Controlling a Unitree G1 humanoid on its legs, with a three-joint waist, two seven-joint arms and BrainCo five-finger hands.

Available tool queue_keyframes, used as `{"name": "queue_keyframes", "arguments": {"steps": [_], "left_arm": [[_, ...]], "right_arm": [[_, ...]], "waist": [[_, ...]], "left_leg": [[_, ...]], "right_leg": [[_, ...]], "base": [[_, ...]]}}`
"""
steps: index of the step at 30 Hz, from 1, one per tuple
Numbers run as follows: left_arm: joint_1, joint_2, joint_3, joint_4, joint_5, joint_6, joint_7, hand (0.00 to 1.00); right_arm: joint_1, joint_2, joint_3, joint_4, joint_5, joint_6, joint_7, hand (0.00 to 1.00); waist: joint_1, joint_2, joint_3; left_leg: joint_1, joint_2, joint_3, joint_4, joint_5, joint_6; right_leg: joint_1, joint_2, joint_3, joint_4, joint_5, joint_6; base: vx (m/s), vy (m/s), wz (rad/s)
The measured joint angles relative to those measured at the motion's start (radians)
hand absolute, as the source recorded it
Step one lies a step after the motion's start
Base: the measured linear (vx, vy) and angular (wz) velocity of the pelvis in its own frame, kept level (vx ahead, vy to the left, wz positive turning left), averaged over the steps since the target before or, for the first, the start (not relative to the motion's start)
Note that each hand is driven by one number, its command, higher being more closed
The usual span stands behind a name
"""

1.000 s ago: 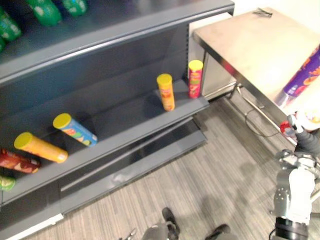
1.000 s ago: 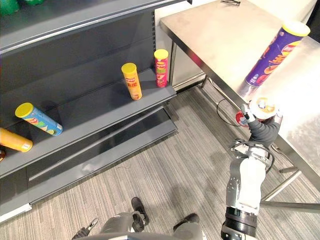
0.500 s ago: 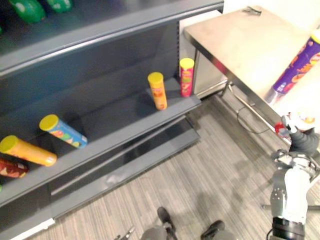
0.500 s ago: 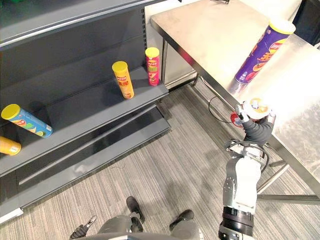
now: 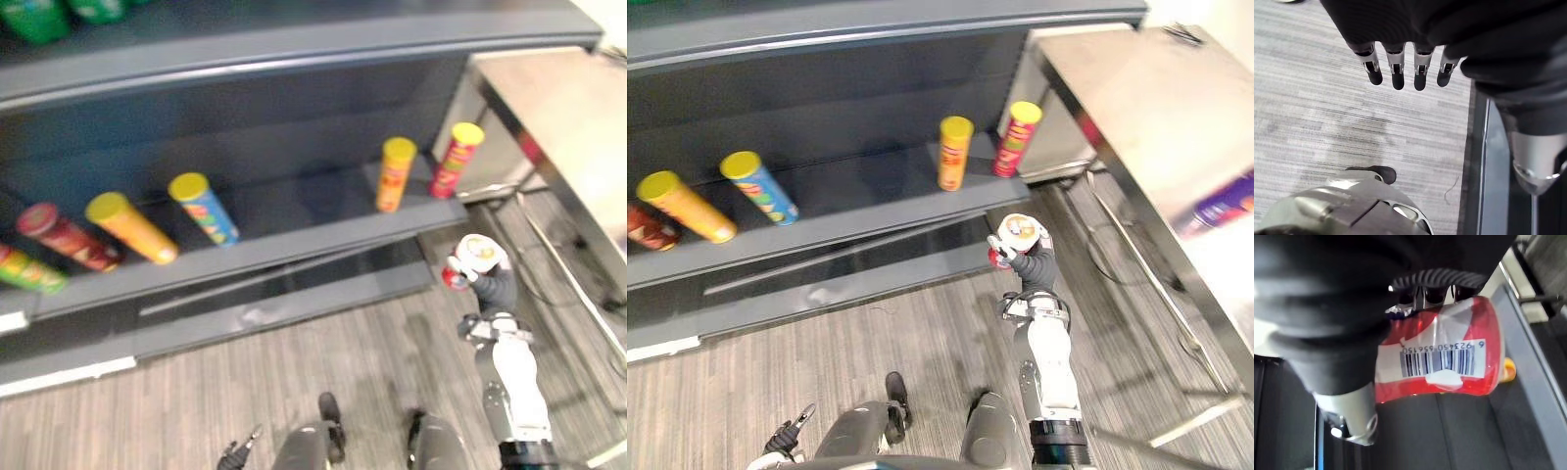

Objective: Put the gum and the chips on the shelf.

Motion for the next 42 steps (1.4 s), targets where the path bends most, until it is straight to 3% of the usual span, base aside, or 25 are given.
{"name": "queue_keyframes", "arguments": {"steps": [3, 5, 7, 10, 13, 18, 20, 21, 25, 29, 33, 40, 42], "left_arm": [[-0.001, 0.005, -0.001, 0.049, -0.017, 0.001, -0.007, 0.0], [0.001, 0.01, -0.008, 0.068, -0.018, 0.002, -0.008, 0.0], [0.013, 0.008, -0.005, 0.073, -0.018, 0.002, -0.021, 0.0], [0.004, 0.013, 0.0, 0.073, -0.018, 0.002, -0.038, 0.0], [-0.003, 0.013, 0.004, 0.072, -0.018, 0.002, -0.047, 0.0], [-0.009, 0.01, 0.005, 0.069, -0.008, 0.004, -0.05, 0.0], [-0.009, -0.003, 0.016, 0.07, -0.004, 0.01, -0.047, 0.0], [-0.009, -0.005, 0.022, 0.07, 0.0, 0.016, -0.046, 0.0], [0.005, -0.007, 0.036, 0.071, 0.066, 0.024, -0.035, 0.0], [0.023, -0.007, 0.041, 0.073, 0.127, 0.027, -0.027, 0.0], [0.019, -0.004, 0.038, 0.074, 0.156, 0.027, -0.026, 0.0], [-0.013, 0.002, 0.031, 0.093, 0.192, 0.026, -0.016, 0.0], [-0.016, 0.001, 0.031, 0.098, 0.191, 0.026, 0.001, 0.0]], "right_arm": [[0.037, 0.0, 0.002, -0.04, 0.035, -0.001, 0.015, 1.0], [0.048, 0.0, 0.012, -0.067, 0.036, -0.001, 0.018, 1.0], [0.038, 0.007, 0.02, -0.071, 0.065, -0.001, 0.033, 1.0], [0.045, 0.006, 0.009, -0.071, 0.077, -0.001, 0.041, 1.0], [0.067, 0.006, -0.023, -0.071, 0.104, -0.001, 0.043, 1.0], [0.101, 0.007, -0.095, -0.066, 0.104, -0.001, 0.044, 1.0], [0.11, 0.007, -0.105, -0.062, 0.096, 0.0, 0.037, 1.0], [0.109, 0.008, -0.111, -0.054, 0.095, 0.001, 0.036, 1.0], [0.121, 0.008, -0.088, -0.054, 0.087, 0.007, 0.037, 1.0], [0.118, -0.002, -0.015, -0.046, 0.052, 0.022, 0.04, 1.0], [0.07, -0.032, 0.142, 0.01, 0.053, 0.042, 0.062, 1.0], [-0.014, -0.027, 0.391, 0.016, 0.059, 0.049, 0.126, 1.0], [-0.052, -0.019, 0.449, 0.016, 0.083, 0.049, 0.128, 1.0]], "waist": [[-0.029, -0.002, 0.005], [-0.026, -0.013, 0.007], [-0.017, -0.008, 0.004], [-0.03, -0.003, 0.001], [-0.046, 0.001, -0.002], [-0.05, 0.011, -0.013], [-0.049, 0.027, -0.029], [-0.047, 0.029, -0.031], [-0.045, 0.023, -0.053], [-0.046, 0.021, -0.115], [-0.043, 0.016, -0.126], [-0.033, 0.015, -0.13], [-0.018, 0.014, -0.131]], "left_leg": [[-0.01, -0.054, -0.107, 0.065, -0.032, -0.007], [-0.015, -0.064, -0.138, 0.107, -0.065, -0.022], [-0.033, -0.023, -0.153, 0.146, -0.105, -0.058], [-0.045, 0.015, -0.187, 0.143, -0.111, -0.087], [-0.024, 0.032, -0.23, 0.096, -0.084, -0.114], [0.017, 0.026, -0.247, -0.055, 0.036, -0.148], [0.032, 0.039, -0.178, -0.11, 0.05, -0.151], [0.046, 0.046, -0.139, -0.129, 0.059, -0.135], [0.091, 0.03, -0.12, -0.164, 0.069, -0.139], [0.101, 0.033, -0.027, -0.222, 0.087, -0.146], [0.114, 0.025, 0.023, -0.248, 0.101, -0.13], [0.121, 0.032, 0.023, -0.249, 0.11, -0.117], [0.138, 0.035, 0.022, -0.249, 0.109, -0.117]], "right_leg": [[-0.005, 0.019, 0.101, -0.094, 0.035, 0.047], [0.011, 0.02, 0.105, -0.129, 0.076, 0.047], [0.029, 0.059, 0.085, -0.167, 0.09, 0.064], [0.033, 0.092, 0.042, -0.178, 0.076, 0.037], [0.049, 0.107, -0.012, -0.177, 0.058, 0.011], [0.079, 0.083, -0.117, -0.193, 0.043, -0.01], [0.102, 0.078, -0.161, -0.211, 0.04, -0.012], [0.115, 0.075, -0.175, -0.213, 0.04, -0.012], [0.173, 0.059, -0.191, -0.251, 0.043, 0.007], [0.186, 0.064, -0.172, -0.348, 0.095, 0.035], [0.184, 0.074, -0.122, -0.405, 0.139, 0.04], [0.197, 0.086, -0.121, -0.422, 0.146, 0.039], [0.219, 0.091, -0.122, -0.431, 0.146, 0.039]], "base": [[0.17, -0.041, 1.22], [0.22, -0.162, 0.75], [0.2, -0.205, 0.03], [0.17, -0.169, 0.14], [0.2, -0.18, 0.39], [0.1, -0.097, 0.56], [0.01, 0.003, 0.66], [-0.02, 0.033, 0.35], [-0.06, 0.067, 0.15], [-0.04, 0.071, -0.15], [-0.01, 0.058, -0.36], [0.04, -0.017, -0.03], [0.04, -0.032, 0.01]]}}
